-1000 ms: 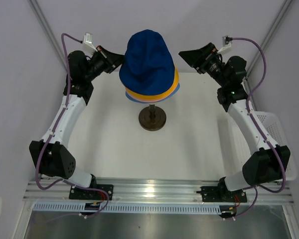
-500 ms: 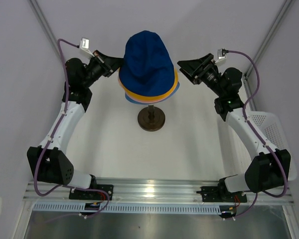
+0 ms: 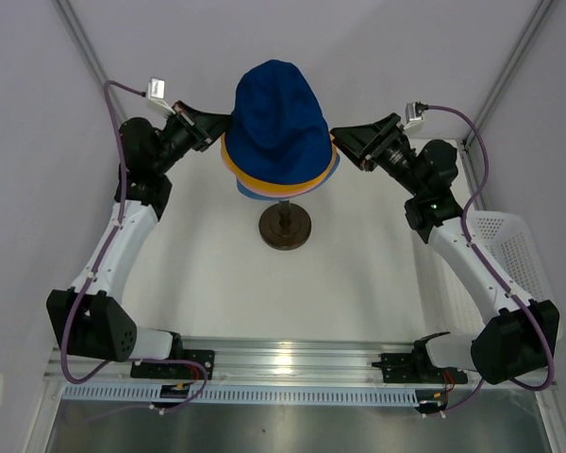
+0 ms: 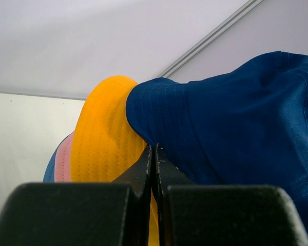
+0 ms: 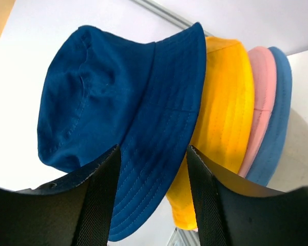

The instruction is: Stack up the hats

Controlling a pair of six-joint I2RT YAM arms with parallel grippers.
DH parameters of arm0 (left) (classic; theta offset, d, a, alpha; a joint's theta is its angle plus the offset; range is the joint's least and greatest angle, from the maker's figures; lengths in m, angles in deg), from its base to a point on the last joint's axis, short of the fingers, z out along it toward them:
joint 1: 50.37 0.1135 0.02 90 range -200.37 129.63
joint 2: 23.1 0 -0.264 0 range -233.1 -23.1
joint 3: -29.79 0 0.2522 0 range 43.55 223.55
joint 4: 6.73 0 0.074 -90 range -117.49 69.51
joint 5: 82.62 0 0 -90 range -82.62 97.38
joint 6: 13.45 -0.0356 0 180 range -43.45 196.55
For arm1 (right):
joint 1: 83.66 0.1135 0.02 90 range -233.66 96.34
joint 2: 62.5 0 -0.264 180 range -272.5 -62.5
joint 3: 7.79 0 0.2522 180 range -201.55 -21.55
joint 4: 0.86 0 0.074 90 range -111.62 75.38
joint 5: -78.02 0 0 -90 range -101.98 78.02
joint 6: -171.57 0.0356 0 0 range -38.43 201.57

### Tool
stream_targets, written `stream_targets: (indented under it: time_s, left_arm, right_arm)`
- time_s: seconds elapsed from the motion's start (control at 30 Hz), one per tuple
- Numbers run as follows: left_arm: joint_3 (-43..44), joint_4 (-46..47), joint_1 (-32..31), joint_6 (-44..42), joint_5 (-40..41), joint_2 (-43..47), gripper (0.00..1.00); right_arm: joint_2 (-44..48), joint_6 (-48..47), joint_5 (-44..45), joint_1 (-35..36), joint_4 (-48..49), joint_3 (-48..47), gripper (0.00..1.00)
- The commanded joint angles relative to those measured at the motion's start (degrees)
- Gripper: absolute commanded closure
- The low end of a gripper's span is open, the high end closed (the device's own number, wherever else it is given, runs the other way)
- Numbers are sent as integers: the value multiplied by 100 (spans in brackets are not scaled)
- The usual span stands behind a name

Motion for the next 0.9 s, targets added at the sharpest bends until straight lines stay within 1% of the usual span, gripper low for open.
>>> stream_targets:
  time_s: [0.0,0.2,0.27,0.4,0.5,0.53,0.63,0.73,0.77,0.83,0.87]
  left_arm:
    - [-118,-49,-7,29,-191,243,99]
    - [-259,-23,-16,3,-156,392,99]
    - [-329,30,-24,20,-139,463,99]
    - [-373,13,-60,3,-130,524,99]
    - [-452,-119,-156,-155,107,656,99]
    - [-470,-171,-191,-234,316,717,99]
    - [-488,-286,-262,-410,406,867,99]
    - [-584,-295,-262,-454,441,999,99]
    - [-636,-286,-262,-463,468,1042,99]
    - [-760,-277,-271,-516,520,1183,99]
    - [-838,-286,-271,-533,556,1236,99]
  right_arm:
    - [129,-79,83,131,33,-113,43]
    - [190,-168,180,263,-284,62,44]
    - [269,16,163,272,-74,229,45]
    - [304,306,58,307,243,265,46]
    - [243,693,-74,377,630,230,46]
    - [225,763,-75,386,691,238,48]
    - [225,913,13,404,885,317,55]
    - [217,1045,31,404,1070,362,68]
    - [199,1037,22,404,1070,353,78]
    - [164,940,4,395,1044,344,90]
    - [155,862,22,404,1009,344,100]
